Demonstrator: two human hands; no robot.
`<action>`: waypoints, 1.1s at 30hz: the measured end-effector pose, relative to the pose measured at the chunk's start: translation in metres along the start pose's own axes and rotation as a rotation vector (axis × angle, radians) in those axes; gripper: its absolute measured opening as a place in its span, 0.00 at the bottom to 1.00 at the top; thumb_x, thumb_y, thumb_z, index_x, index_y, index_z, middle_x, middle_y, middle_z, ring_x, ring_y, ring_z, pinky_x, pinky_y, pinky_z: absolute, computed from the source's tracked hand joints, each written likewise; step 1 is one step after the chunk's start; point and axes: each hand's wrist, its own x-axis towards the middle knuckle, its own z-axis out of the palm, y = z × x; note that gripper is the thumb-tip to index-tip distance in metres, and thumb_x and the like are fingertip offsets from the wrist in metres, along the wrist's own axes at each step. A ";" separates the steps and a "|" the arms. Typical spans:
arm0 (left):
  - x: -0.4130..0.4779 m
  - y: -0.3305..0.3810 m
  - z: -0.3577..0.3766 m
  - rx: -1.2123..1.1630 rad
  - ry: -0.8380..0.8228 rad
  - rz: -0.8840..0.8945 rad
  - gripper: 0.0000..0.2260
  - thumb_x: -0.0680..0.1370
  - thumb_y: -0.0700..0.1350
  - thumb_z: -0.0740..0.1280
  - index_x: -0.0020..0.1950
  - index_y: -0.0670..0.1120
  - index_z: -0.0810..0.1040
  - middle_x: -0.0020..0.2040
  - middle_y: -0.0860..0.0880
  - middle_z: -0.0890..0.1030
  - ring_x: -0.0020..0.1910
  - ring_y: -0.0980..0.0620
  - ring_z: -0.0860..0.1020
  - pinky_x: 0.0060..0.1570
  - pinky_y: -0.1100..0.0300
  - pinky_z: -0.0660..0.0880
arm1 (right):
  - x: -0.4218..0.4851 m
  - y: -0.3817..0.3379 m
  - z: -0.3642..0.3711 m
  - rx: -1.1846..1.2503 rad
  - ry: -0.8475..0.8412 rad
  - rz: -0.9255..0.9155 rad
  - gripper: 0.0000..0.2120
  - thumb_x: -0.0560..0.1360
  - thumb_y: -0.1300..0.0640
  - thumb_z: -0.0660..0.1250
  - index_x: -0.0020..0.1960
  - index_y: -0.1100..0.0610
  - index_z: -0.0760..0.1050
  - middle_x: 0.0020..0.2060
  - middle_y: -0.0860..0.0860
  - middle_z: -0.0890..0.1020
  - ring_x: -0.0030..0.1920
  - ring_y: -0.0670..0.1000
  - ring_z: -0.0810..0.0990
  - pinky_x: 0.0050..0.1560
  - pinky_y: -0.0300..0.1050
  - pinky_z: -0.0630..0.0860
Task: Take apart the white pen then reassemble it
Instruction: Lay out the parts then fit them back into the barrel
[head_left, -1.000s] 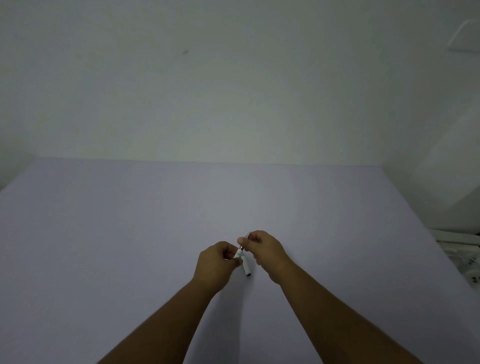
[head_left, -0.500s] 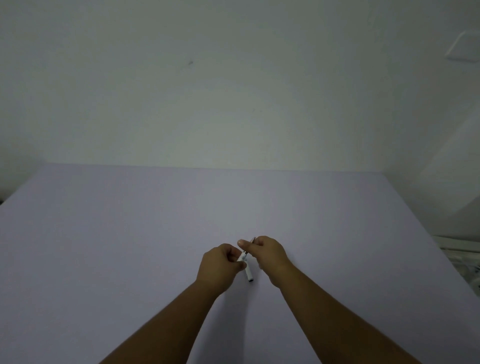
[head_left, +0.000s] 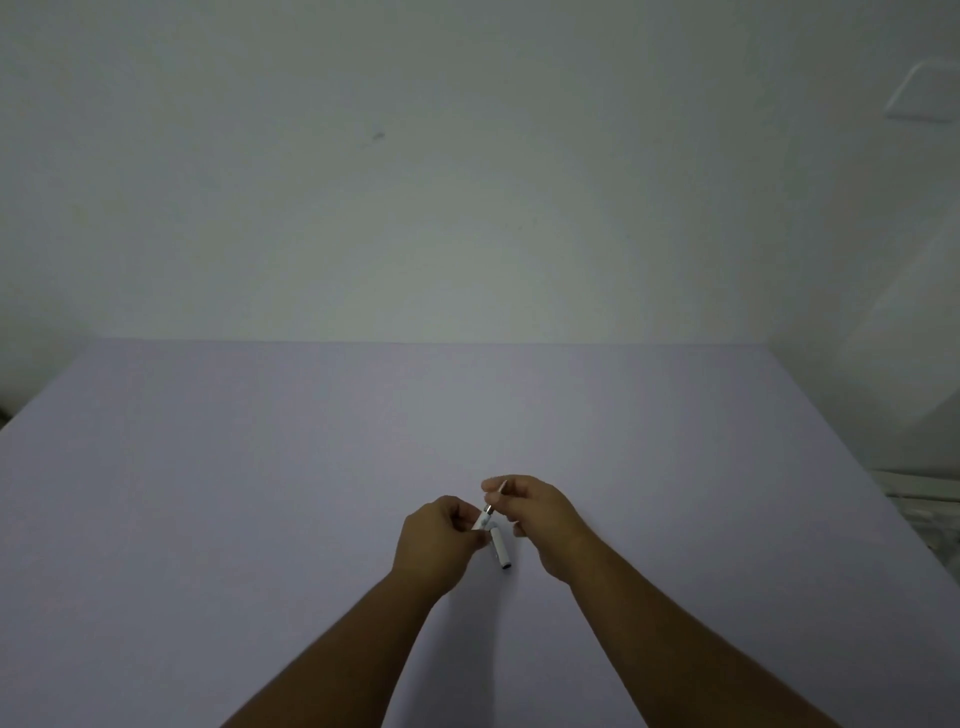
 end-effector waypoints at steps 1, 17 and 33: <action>0.000 0.000 0.000 0.006 0.002 -0.001 0.06 0.71 0.42 0.73 0.45 0.47 0.79 0.37 0.54 0.78 0.37 0.55 0.76 0.32 0.68 0.68 | -0.001 0.001 0.000 -0.010 -0.003 -0.007 0.05 0.73 0.56 0.67 0.40 0.48 0.79 0.41 0.46 0.81 0.41 0.44 0.76 0.41 0.40 0.70; -0.003 -0.002 0.001 0.014 -0.008 -0.022 0.07 0.71 0.43 0.73 0.44 0.48 0.77 0.37 0.53 0.77 0.36 0.53 0.76 0.33 0.63 0.72 | -0.002 0.001 0.004 -0.150 0.017 0.017 0.10 0.70 0.46 0.70 0.37 0.51 0.76 0.38 0.47 0.80 0.41 0.45 0.76 0.39 0.38 0.68; -0.007 -0.006 0.001 -0.013 -0.042 -0.020 0.09 0.69 0.43 0.74 0.37 0.53 0.75 0.35 0.54 0.77 0.34 0.56 0.76 0.31 0.63 0.72 | -0.006 0.004 0.003 -0.159 0.058 0.068 0.15 0.69 0.46 0.71 0.31 0.54 0.72 0.33 0.51 0.77 0.30 0.47 0.70 0.34 0.42 0.68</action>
